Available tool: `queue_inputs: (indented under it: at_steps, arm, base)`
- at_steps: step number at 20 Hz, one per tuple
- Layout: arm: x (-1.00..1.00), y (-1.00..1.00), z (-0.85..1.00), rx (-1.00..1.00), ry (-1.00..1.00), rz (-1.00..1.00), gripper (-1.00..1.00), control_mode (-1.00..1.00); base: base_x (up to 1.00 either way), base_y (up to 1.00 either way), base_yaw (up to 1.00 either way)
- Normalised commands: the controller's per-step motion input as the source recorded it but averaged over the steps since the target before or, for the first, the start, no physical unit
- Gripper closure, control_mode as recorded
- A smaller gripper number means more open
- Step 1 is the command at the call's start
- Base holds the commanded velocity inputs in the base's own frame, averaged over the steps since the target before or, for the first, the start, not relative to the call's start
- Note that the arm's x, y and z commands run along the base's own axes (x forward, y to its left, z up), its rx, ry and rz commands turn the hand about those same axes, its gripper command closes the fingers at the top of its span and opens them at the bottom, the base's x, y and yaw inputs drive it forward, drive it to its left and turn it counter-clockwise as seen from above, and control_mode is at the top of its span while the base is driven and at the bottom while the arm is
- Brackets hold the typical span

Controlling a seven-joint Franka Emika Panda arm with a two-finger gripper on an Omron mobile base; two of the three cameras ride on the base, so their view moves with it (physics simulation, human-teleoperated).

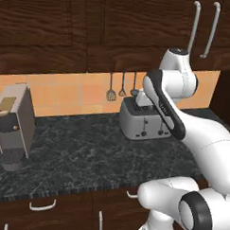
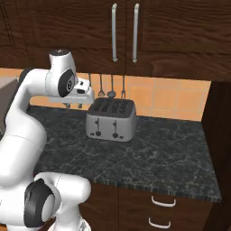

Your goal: Take a straw from the drawer in front and place it inside the glass cup on the dining counter.

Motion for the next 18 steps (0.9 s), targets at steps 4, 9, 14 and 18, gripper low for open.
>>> queue_inputs:
  at_steps: [4,9,14,18]
  arm:
    - [-0.05,0.00,0.00,0.00,0.00,0.00,-1.00,1.00]
    - [0.00,0.00,0.00,0.00,0.00,0.00,-1.00,1.00]
    - [0.00,0.00,0.00,0.00,0.00,0.00,-1.00,1.00]
    - [0.00,0.00,0.00,0.00,0.00,0.00,-1.00,1.00]
  base:
    - [-0.20,0.02,0.00]
    - [-0.76,0.01,0.24]
    - [-0.26,-0.03,0.51]
    - [-0.09,-0.39,0.68]
